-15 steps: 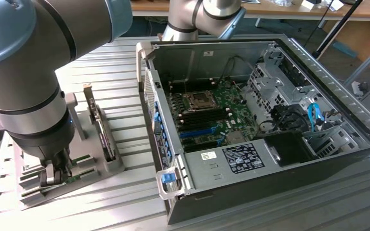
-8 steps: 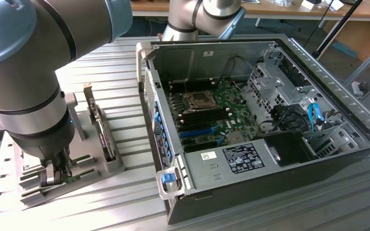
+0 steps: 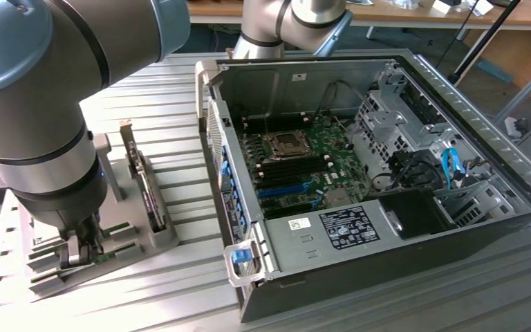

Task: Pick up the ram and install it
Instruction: 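Pick up the ram and move it above insertion slot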

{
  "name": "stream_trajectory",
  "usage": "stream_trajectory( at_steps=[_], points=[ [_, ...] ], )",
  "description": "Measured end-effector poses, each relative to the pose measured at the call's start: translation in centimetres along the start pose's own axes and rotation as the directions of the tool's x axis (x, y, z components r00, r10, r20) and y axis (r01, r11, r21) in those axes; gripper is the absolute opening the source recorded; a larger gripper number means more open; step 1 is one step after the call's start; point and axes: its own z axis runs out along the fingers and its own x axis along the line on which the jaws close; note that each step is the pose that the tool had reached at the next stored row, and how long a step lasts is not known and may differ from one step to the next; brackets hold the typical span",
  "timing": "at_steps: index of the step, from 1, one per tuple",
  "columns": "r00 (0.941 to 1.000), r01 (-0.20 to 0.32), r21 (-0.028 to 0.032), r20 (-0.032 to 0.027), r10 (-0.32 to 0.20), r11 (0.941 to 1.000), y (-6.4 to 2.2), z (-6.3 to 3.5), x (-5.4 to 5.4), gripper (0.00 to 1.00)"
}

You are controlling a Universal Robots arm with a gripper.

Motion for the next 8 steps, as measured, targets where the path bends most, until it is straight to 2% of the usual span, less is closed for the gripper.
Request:
stream_trajectory(
  at_steps=[8],
  points=[
    [1.0,0.005,0.0,-0.0002,-0.005,1.0,0.0,0.01,0.0,0.3]
  ],
)
